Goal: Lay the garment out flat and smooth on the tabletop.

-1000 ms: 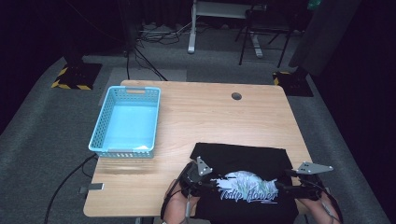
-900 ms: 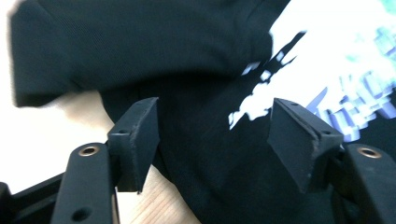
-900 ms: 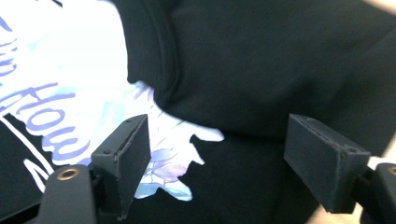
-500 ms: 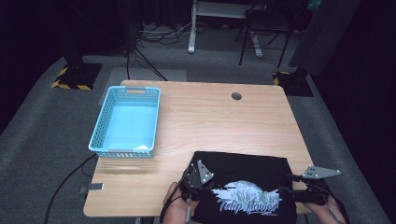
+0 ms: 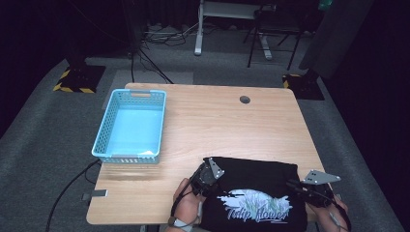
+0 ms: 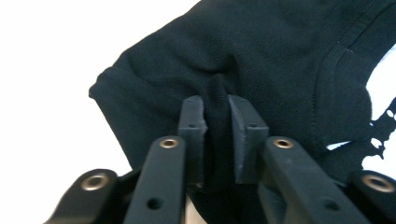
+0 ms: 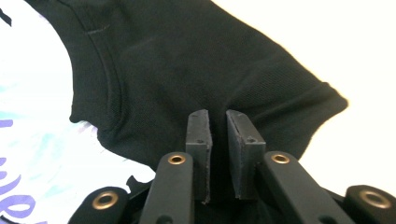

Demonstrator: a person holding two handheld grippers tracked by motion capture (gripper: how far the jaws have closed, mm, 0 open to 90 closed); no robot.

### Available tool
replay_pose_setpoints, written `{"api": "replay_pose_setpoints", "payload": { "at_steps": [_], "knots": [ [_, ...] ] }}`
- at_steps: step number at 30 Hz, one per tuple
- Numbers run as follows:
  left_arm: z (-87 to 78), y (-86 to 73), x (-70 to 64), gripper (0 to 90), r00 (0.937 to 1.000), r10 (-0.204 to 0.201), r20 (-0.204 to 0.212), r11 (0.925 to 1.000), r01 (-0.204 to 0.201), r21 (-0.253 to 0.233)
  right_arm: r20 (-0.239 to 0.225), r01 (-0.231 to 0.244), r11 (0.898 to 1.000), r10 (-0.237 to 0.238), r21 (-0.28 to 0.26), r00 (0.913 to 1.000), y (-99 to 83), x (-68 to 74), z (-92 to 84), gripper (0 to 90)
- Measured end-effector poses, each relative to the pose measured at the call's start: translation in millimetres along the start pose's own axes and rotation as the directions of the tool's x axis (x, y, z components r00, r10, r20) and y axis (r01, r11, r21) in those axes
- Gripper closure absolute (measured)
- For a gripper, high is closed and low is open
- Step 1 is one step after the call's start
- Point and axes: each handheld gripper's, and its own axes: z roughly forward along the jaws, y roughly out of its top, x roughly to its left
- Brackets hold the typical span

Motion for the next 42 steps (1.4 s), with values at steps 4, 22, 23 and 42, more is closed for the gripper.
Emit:
{"api": "replay_pose_setpoints", "payload": {
  "at_steps": [4, 22, 23, 42],
  "knots": [
    [-13.3, -2.0, -0.7, 83.6, 0.9998, -0.003, 0.019, 0.9993, 0.004, -0.036, 0.009, -0.001, 1.000, 0.001, -0.017, 1.0000, -0.7, -0.8, -13.6, 83.9],
    [-0.1, -9.7, 6.9, 52.4, 0.9974, -0.052, 0.050, 0.9986, 0.052, -0.008, -0.009, 0.026, 0.999, -0.026, 0.025, 0.9996, -6.7, -2.1, 6.4, 71.0],
    [-0.6, -9.2, 4.4, 63.1, 0.9983, -0.027, 0.052, 0.9996, 0.027, -0.012, -0.010, 0.012, 1.000, -0.012, 0.026, 0.9999, -5.5, -1.5, 6.1, 78.2],
    [-36.8, 46.0, 68.8, 30.6, 0.9670, -0.242, -0.079, 0.9443, 0.216, -0.248, 0.153, -0.185, 0.939, 0.236, -0.291, 0.9596, 63.5, -67.7, -14.2, 33.9]
  ]
}}
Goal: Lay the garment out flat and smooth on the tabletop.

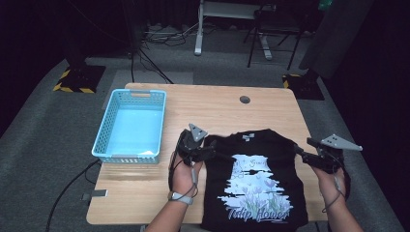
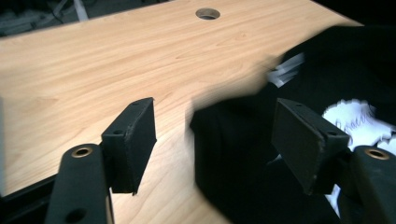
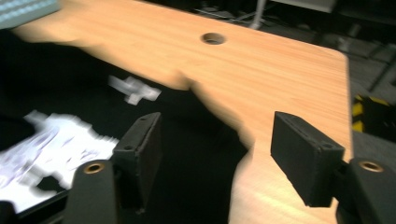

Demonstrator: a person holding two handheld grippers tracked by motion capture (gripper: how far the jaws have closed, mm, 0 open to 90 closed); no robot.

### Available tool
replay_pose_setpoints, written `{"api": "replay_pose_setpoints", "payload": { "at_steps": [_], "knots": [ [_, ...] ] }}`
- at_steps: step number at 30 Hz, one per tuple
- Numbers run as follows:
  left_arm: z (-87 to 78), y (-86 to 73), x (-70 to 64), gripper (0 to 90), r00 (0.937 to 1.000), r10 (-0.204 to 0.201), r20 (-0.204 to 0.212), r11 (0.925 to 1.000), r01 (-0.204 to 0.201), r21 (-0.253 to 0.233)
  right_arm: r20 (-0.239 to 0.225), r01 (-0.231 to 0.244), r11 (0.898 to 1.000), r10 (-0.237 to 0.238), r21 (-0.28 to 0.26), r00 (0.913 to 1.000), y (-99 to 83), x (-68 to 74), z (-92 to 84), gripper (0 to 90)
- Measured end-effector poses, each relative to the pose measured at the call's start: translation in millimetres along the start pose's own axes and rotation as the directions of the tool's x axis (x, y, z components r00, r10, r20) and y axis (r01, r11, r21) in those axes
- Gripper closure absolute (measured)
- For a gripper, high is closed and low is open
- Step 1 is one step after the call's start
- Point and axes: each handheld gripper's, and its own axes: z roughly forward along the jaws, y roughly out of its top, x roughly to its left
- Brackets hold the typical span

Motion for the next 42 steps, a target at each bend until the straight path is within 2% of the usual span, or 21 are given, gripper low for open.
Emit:
{"api": "replay_pose_setpoints", "payload": {
  "at_steps": [2, 3, 6, 9, 12, 15, 18, 20, 21, 22, 23, 24, 26, 28, 32, 36, 38, 40, 42],
  "knots": [
    [0.8, -10.8, -6.2, 30.6, 0.9996, 0.027, 0.009, 0.9991, -0.027, 0.033, -0.022, 0.060, 0.998, -0.059, 0.023, 0.9980, -9.5, 7.6, -2.0, 34.0],
    [3.5, -16.7, -9.7, 30.7, 0.9994, 0.026, 0.025, 0.9983, -0.027, 0.052, -0.032, 0.081, 0.996, -0.079, 0.048, 0.9964, -15.8, 10.3, -0.7, 33.7],
    [14.7, -30.4, -21.8, 31.3, 0.9970, 0.031, 0.071, 0.9946, -0.038, 0.096, -0.080, 0.067, 0.994, -0.059, 0.090, 0.9950, -32.9, 15.7, 4.2, 33.4],
    [24.4, -37.3, -35.9, 31.8, 0.9917, 0.060, 0.114, 0.9887, -0.074, 0.130, -0.119, 0.062, 0.991, -0.048, 0.117, 0.9918, -43.7, 23.7, 9.6, 32.5],
    [31.5, -38.4, -47.7, 32.4, 0.9848, 0.082, 0.153, 0.9835, -0.105, 0.147, -0.149, 0.086, 0.986, -0.065, 0.140, 0.9867, -47.5, 33.9, 16.3, 32.9],
    [40.1, -39.5, -56.9, 34.2, 0.9793, 0.095, 0.179, 0.9779, -0.125, 0.167, -0.176, 0.086, 0.984, -0.058, 0.159, 0.9827, -49.8, 40.0, 25.5, 36.0],
    [50.2, -41.2, -62.6, 35.2, 0.9765, 0.099, 0.192, 0.9723, -0.136, 0.190, -0.193, 0.096, 0.978, -0.059, 0.187, 0.9794, -52.9, 46.2, 37.0, 38.6],
    [59.6, -41.5, -66.0, 36.0, 0.9756, 0.105, 0.193, 0.9665, -0.145, 0.212, -0.200, 0.110, 0.971, -0.067, 0.211, 0.9775, -54.3, 49.9, 45.7, 41.1],
    [62.8, -41.6, -67.3, 37.1, 0.9759, 0.103, 0.193, 0.9650, -0.145, 0.219, -0.198, 0.118, 0.966, -0.072, 0.230, 0.9775, -55.0, 51.4, 51.5, 45.1],
    [67.0, -41.8, -68.1, 39.6, 0.9748, 0.113, 0.193, 0.9615, -0.156, 0.227, -0.196, 0.123, 0.961, -0.075, 0.247, 0.9777, -55.5, 51.8, 55.1, 47.6],
    [70.8, -42.8, -68.9, 44.6, 0.9738, 0.119, 0.194, 0.9568, -0.165, 0.240, -0.191, 0.115, 0.964, -0.069, 0.240, 0.9791, -55.6, 51.7, 57.3, 53.0],
    [72.3, -43.5, -68.8, 49.0, 0.9711, 0.127, 0.202, 0.9596, -0.171, 0.223, -0.183, 0.112, 0.963, -0.067, 0.246, 0.9808, -54.1, 50.8, 58.0, 58.1],
    [71.6, -41.8, -69.3, 68.2, 0.9673, 0.157, 0.199, 0.9544, -0.201, 0.221, -0.172, 0.109, 0.957, -0.063, 0.270, 0.9831, -50.7, 49.5, 57.6, 73.6],
    [70.3, -41.0, -69.5, 79.0, 0.9679, 0.175, 0.180, 0.9522, -0.213, 0.219, -0.153, 0.119, 0.953, -0.078, 0.277, 0.9851, -49.8, 48.7, 56.7, 82.3],
    [56.7, -38.3, -58.8, 82.1, 0.9754, 0.161, 0.150, 0.9638, -0.188, 0.189, -0.118, 0.094, 0.962, -0.066, 0.256, 0.9909, -48.9, 40.5, 47.3, 84.7],
    [34.4, -35.8, -42.2, 82.1, 0.9832, 0.151, 0.102, 0.9732, -0.166, 0.159, -0.075, 0.055, 0.973, -0.039, 0.224, 0.9964, -49.8, 24.1, 30.1, 84.7],
    [22.7, -38.3, -31.8, 82.0, 0.9877, 0.140, 0.070, 0.9777, -0.149, 0.148, -0.046, 0.024, 0.978, -0.014, 0.205, 0.9988, -52.2, 13.2, 18.8, 84.6],
    [12.5, -43.3, -20.2, 81.8, 0.9927, 0.111, 0.046, 0.9832, -0.117, 0.140, -0.020, -0.017, 0.983, 0.021, 0.184, 0.9996, -56.4, 0.2, 6.9, 84.4],
    [3.5, -50.6, -9.4, 81.5, 0.9955, 0.092, 0.021, 0.9855, -0.094, 0.141, 0.005, -0.067, 0.983, 0.067, 0.169, 0.9977, -62.6, -12.9, -3.6, 84.3]
  ]
}}
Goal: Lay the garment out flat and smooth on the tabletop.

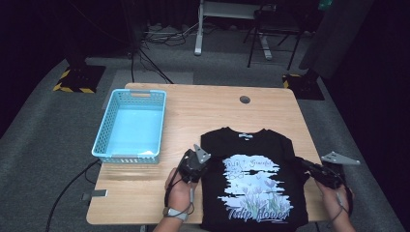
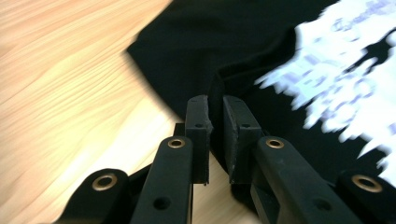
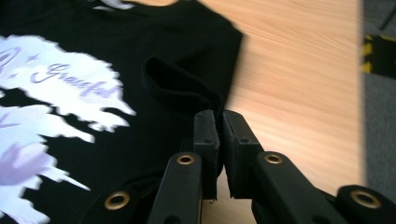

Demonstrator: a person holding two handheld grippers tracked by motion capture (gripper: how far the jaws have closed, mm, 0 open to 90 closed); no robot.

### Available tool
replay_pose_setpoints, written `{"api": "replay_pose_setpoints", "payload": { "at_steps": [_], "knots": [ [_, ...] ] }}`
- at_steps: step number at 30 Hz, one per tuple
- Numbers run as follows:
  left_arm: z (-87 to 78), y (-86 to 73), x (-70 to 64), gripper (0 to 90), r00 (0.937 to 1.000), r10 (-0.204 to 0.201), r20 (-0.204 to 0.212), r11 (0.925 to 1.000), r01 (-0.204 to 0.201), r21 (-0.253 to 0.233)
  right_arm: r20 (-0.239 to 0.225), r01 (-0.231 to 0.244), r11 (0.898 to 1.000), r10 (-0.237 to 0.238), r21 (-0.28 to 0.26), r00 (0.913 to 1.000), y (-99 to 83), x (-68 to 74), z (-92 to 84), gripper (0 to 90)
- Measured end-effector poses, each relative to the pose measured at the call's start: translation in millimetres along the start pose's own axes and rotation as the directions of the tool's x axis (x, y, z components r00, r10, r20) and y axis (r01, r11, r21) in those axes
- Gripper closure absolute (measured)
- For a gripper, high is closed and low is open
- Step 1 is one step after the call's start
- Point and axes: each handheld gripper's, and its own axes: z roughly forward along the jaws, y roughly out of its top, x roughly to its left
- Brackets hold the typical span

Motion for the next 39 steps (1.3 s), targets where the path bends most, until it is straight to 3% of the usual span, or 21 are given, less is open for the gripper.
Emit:
{"api": "replay_pose_setpoints", "payload": {
  "at_steps": [3, 6, 9, 11, 12, 15, 21, 27, 29, 31, 32, 34, 37, 39],
  "knots": [
    [-10.2, -18.9, 12.7, 80.7, 0.9988, -0.028, -0.039, 0.9995, 0.029, 0.013, 0.025, -0.071, 0.997, 0.071, -0.012, 0.9972, -14.2, -18.1, -10.6, 82.0],
    [-19.6, -42.6, 26.6, 77.1, 0.9940, -0.077, -0.078, 0.9960, 0.080, 0.039, 0.068, -0.127, 0.992, 0.128, -0.013, 0.9895, -32.5, -34.0, -18.9, 72.8],
    [-31.3, -63.8, 37.9, 70.7, 0.9847, -0.139, -0.105, 0.9878, 0.146, 0.055, 0.093, -0.202, 0.979, 0.201, -0.005, 0.9751, -51.0, -49.8, -26.1, 61.1],
    [-40.9, -71.4, 41.9, 63.3, 0.9783, -0.170, -0.118, 0.9830, 0.177, 0.050, 0.103, -0.252, 0.967, 0.253, -0.029, 0.9618, -58.6, -56.0, -32.5, 51.0],
    [-45.4, -72.5, 42.5, 60.2, 0.9766, -0.179, -0.119, 0.9821, 0.185, 0.037, 0.111, -0.256, 0.966, 0.258, -0.038, 0.9597, -60.3, -57.3, -35.5, 47.0],
    [-51.4, -66.4, 37.3, 51.9, 0.9788, -0.175, -0.105, 0.9843, 0.177, 0.004, 0.109, -0.240, 0.968, 0.247, -0.068, 0.9629, -57.2, -54.6, -41.3, 41.0],
    [-34.5, -39.2, 14.1, 40.6, 0.9927, -0.096, -0.072, 0.9954, 0.096, -0.010, 0.045, -0.125, 0.990, 0.128, -0.071, 0.9907, -35.8, -25.1, -30.5, 37.7],
    [-7.9, -18.2, 4.4, 28.6, 0.9963, -0.019, -0.084, 0.9994, 0.022, 0.028, -0.016, -0.104, 0.992, 0.103, -0.074, 0.9946, -30.1, -8.9, -24.5, 37.0],
    [1.1, -14.2, 6.4, 32.2, 0.9964, 0.000, -0.085, 0.9992, 0.003, 0.040, -0.026, -0.109, 0.991, 0.107, -0.072, 0.9939, -31.2, -7.7, -25.5, 37.0],
    [10.5, -9.9, 7.5, 44.8, 0.9953, 0.023, -0.094, 0.9983, -0.018, 0.055, -0.032, -0.111, 0.991, 0.109, -0.075, 0.9935, -32.8, -6.1, -27.6, 37.0],
    [14.1, -8.2, 7.5, 60.0, 0.9954, 0.039, -0.088, 0.9973, -0.033, 0.065, -0.034, -0.111, 0.991, 0.109, -0.077, 0.9935, -33.8, -4.9, -28.9, 36.9],
    [17.3, -4.8, 8.4, 78.0, 0.9915, 0.068, -0.111, 0.9948, -0.059, 0.084, -0.036, -0.113, 0.990, 0.110, -0.080, 0.9932, -35.8, -2.9, -31.4, 37.0],
    [7.2, -4.2, 17.2, 82.9, 0.9866, 0.040, -0.158, 0.9967, -0.028, 0.076, -0.041, -0.122, 0.989, 0.119, -0.086, 0.9921, -37.7, -2.6, -33.6, 37.1],
    [-10.2, -8.8, 26.2, 82.8, 0.9782, 0.014, -0.207, 0.9981, -0.001, 0.062, -0.045, -0.122, 0.989, 0.119, -0.085, 0.9919, -37.2, -3.2, -33.0, 37.1]
  ]
}}
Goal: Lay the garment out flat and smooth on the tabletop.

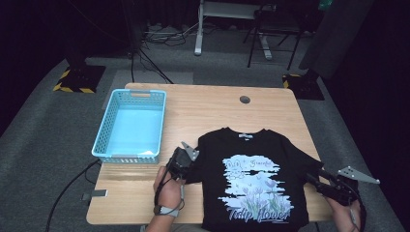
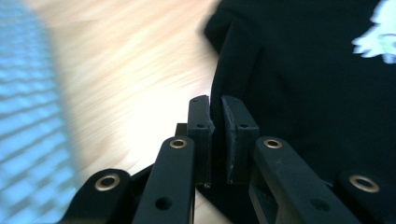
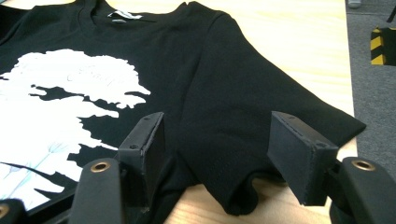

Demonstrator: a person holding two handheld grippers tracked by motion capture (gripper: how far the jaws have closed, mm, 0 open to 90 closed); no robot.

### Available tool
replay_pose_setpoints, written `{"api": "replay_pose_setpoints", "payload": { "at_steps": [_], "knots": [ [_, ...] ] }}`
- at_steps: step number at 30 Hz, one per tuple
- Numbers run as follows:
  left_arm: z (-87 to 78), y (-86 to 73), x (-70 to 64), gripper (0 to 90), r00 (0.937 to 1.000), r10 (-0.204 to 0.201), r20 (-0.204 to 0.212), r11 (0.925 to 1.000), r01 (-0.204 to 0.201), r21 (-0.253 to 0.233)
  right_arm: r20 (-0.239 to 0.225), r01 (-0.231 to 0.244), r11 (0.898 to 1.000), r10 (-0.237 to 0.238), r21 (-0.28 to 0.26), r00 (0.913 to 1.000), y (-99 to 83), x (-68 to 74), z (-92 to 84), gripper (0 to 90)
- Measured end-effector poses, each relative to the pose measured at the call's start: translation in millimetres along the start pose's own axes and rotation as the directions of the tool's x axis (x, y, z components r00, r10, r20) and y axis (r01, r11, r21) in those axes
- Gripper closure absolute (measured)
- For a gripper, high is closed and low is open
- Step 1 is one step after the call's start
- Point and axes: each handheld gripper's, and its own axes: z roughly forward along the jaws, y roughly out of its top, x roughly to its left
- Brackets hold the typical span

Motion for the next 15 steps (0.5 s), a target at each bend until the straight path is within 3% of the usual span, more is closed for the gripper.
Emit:
{"api": "replay_pose_setpoints", "payload": {
  "at_steps": [4, 8, 10, 13, 15],
  "knots": [
    [-24.7, -16.1, 13.9, 76.0, 0.9964, -0.013, -0.083, 0.9999, 0.014, 0.006, -0.017, 0.011, 1.000, -0.011, 0.003, 0.9998, 4.3, 1.8, 7.3, 37.0],
    [-41.4, -33.1, 19.2, 66.0, 0.9928, -0.045, -0.111, 0.9990, 0.046, 0.003, -0.045, 0.034, 0.999, -0.034, 0.008, 0.9984, 11.1, 8.3, 19.6, 36.4],
    [-44.5, -36.6, 19.8, 56.0, 0.9942, -0.080, -0.072, 0.9968, 0.079, -0.012, -0.058, 0.047, 0.999, -0.046, 0.006, 0.9972, 14.9, 12.2, 24.5, 36.2],
    [-39.8, -34.0, 11.3, 40.9, 0.9960, -0.089, -0.013, 0.9957, 0.088, -0.029, -0.077, 0.064, 0.998, -0.063, 0.009, 0.9950, 19.0, 18.4, 29.3, 35.6],
    [-33.5, -28.8, -0.9, 34.2, 0.9932, -0.096, 0.065, 0.9945, 0.099, -0.035, -0.089, 0.079, 0.997, -0.078, 0.014, 0.9930, 20.0, 22.5, 30.5, 34.9]
  ]
}}
